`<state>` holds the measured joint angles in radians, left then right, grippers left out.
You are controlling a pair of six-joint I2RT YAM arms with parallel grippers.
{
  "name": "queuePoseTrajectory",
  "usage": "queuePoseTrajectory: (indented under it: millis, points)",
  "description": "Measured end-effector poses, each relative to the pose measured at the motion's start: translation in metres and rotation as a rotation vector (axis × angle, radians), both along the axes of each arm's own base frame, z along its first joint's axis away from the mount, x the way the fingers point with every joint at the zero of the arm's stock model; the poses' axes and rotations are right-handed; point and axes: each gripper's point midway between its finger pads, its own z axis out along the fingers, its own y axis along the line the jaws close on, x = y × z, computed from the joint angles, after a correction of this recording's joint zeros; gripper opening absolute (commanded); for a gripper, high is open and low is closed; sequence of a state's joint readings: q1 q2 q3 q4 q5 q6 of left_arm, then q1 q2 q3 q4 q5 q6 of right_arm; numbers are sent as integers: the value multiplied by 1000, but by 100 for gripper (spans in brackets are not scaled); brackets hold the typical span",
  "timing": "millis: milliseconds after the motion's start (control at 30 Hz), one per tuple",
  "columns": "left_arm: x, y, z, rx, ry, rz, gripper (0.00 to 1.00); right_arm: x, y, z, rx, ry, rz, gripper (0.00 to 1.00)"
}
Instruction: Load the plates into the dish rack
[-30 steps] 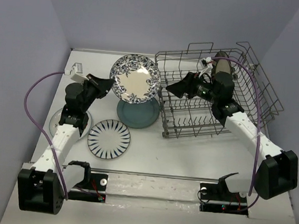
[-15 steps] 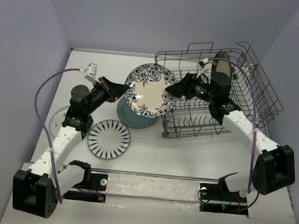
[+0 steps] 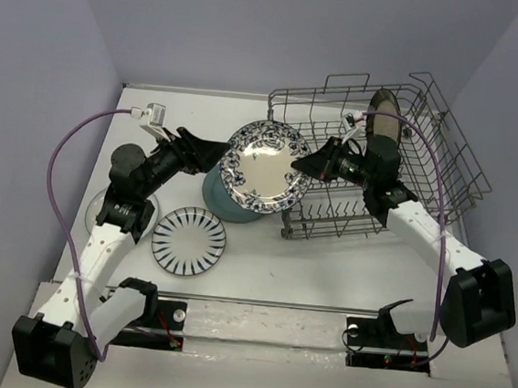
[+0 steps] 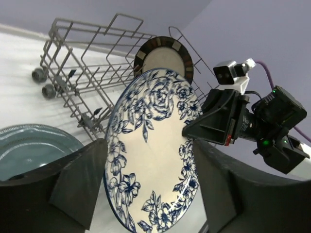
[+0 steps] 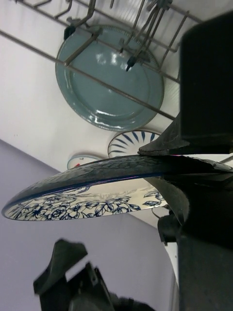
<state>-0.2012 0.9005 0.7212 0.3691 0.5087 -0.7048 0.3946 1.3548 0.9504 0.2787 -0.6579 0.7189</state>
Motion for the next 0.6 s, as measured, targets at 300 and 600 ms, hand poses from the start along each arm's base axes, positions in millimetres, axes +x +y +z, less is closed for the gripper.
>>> queuePoseTrajectory:
  millis: [300, 600]
  points:
    - [-43, 28, 36, 200, -215, 96, 99, 30, -77, 16, -110, -61, -266, 7]
    - [-53, 46, -11, 327, -165, 166, 99, 100, -178, 72, -467, -253, -719, 7]
